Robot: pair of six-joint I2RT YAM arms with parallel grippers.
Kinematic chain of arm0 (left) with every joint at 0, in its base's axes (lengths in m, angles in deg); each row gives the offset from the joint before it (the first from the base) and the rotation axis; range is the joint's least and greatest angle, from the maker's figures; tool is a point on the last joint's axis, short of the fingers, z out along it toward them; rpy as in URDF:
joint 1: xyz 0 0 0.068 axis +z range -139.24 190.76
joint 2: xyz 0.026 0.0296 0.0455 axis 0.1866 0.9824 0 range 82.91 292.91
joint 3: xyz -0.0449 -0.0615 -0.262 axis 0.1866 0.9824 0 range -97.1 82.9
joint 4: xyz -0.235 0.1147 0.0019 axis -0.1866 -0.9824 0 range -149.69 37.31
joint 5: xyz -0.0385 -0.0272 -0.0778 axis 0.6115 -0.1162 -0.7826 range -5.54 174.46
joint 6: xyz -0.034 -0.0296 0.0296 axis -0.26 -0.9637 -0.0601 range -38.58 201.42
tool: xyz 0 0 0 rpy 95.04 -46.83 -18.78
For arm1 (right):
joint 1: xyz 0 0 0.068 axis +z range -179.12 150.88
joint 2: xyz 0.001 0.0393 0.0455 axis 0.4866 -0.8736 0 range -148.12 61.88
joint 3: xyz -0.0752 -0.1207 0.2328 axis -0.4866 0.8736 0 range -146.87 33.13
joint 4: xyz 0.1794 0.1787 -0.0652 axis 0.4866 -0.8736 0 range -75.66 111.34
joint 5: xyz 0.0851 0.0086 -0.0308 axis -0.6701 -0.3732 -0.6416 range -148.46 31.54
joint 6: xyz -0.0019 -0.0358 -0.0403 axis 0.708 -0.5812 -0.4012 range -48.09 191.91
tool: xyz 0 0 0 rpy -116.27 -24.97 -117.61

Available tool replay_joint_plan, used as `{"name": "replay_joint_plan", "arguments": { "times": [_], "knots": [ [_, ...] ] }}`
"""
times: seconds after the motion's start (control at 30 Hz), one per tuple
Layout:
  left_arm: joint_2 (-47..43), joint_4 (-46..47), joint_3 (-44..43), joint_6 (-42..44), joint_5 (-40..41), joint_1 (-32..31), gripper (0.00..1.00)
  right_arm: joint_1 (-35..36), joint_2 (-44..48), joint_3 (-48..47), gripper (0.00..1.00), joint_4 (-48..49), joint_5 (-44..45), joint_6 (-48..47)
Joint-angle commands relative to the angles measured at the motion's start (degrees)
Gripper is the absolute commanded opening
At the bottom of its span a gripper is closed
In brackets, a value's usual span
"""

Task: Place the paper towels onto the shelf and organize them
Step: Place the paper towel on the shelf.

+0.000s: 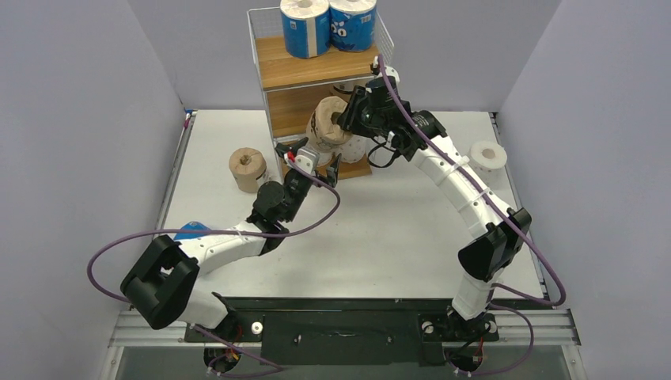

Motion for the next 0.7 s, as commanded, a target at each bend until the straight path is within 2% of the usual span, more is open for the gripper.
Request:
{"name": "replay_joint_plan", "arguments": {
  "times": [0.0, 0.47, 0.67],
  "knots": [
    [1.9, 2.3, -3.6, -1.6, -2.4, 1.6, 0.96, -0.3, -0.7, -4.0, 0.32, 4.1, -0.3, 1.9],
    [7.9, 5.4, -8.1, -4.1, -0.9, 3.1, 0.96, -0.3, -4.3, -7.7, 0.34, 5.1, -0.6, 3.3],
    [8.9, 6.3, -9.1, -5.1, 0.9, 3.5, 0.98, -0.3, -5.3, -8.6, 0.40, 5.2, -2.8, 3.9]
  ]
}}
